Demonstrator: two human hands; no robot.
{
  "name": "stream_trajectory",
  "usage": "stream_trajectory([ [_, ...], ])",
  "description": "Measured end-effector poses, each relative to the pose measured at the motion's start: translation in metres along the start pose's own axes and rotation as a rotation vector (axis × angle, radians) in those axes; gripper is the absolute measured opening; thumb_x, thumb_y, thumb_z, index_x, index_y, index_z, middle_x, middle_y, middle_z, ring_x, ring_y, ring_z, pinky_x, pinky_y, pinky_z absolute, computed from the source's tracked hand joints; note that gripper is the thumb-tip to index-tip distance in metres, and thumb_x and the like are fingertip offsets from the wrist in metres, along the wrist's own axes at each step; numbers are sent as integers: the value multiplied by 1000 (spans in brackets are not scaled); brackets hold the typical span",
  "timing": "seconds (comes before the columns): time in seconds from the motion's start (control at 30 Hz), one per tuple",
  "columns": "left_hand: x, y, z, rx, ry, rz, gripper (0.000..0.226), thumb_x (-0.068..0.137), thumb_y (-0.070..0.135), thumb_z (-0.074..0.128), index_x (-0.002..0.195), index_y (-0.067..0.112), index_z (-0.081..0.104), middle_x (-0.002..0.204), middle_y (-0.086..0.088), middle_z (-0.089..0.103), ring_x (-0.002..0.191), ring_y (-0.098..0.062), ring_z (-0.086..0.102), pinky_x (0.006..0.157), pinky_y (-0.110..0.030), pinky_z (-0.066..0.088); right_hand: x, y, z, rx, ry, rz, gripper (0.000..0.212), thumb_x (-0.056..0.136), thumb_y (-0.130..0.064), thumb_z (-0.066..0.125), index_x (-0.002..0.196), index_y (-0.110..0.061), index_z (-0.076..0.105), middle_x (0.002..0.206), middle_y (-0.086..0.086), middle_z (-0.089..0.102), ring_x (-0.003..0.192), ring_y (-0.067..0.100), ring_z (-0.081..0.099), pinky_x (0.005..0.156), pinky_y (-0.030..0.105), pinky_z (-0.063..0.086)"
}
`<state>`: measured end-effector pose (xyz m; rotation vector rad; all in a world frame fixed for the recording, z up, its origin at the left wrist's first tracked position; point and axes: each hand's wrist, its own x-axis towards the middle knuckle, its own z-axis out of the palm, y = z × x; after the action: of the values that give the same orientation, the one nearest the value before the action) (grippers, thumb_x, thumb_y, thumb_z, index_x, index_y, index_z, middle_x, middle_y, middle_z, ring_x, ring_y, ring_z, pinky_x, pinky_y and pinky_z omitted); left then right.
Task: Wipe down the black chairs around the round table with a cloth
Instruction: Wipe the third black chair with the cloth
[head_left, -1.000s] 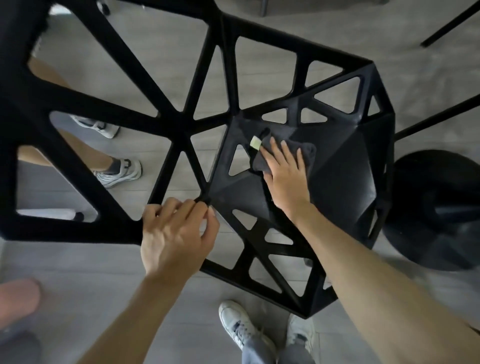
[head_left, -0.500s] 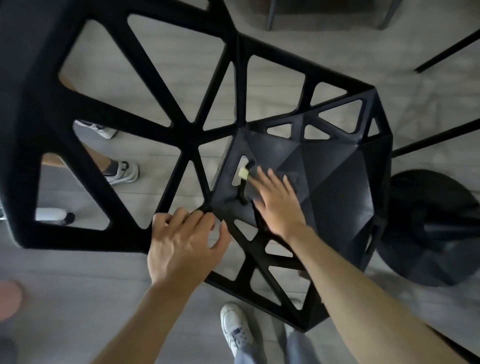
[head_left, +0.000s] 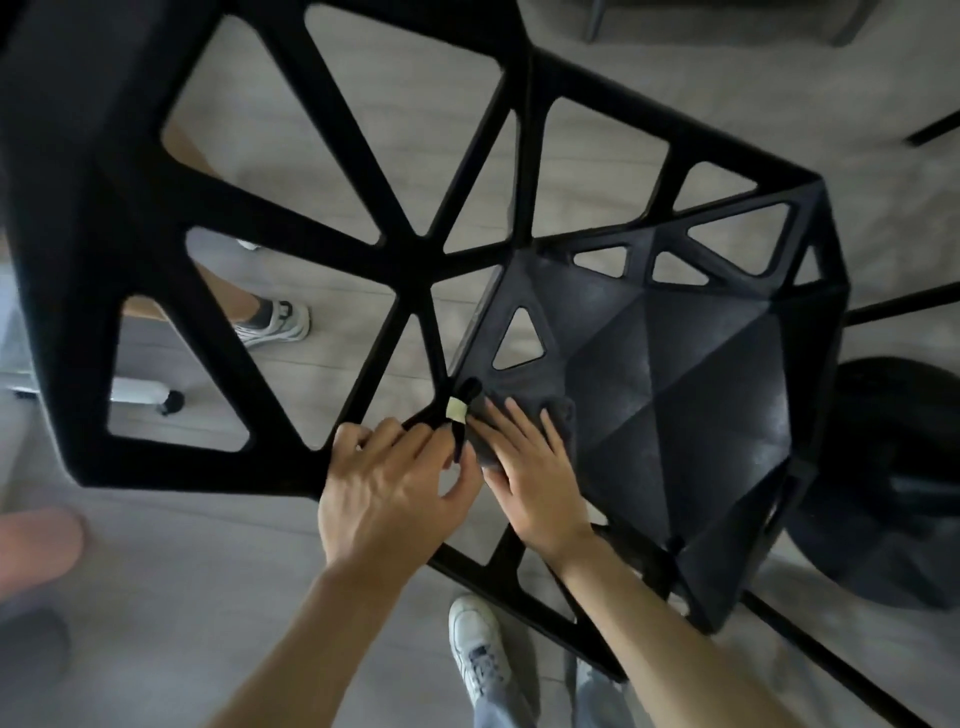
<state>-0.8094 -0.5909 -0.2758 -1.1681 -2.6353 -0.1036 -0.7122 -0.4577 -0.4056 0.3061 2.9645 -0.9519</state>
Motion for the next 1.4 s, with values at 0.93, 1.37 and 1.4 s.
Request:
stream_trajectory([
  [0.93, -1, -1, 3, 22, -31, 8, 34, 98, 27, 60, 64, 22, 59, 58, 6, 51, 57, -20, 50, 73, -42, 45, 183, 47, -65, -94, 263, 381, 57, 103, -19, 51, 158, -18, 35, 169, 9, 21, 158, 26, 11, 127, 56, 13],
  [1.37, -1, -3, 3, 6, -44, 28, 32, 97, 26, 61, 65, 22, 60, 59, 8, 55, 58, -20, 53, 77, -42, 46, 148, 40, -43, -232, 116, 230, 65, 101, -30, 48, 161, -18, 28, 170, 7, 18, 159, 25, 8, 128, 53, 9],
  [1.4, -3, -3, 4, 8, -51, 27, 32, 97, 26, 61, 65, 22, 60, 59, 8, 55, 59, -20, 54, 77, -42, 47, 148, 33, -39, -189, 130, 263, 65, 100, -30, 48, 160, -17, 29, 170, 7, 19, 159, 26, 8, 128, 53, 6],
])
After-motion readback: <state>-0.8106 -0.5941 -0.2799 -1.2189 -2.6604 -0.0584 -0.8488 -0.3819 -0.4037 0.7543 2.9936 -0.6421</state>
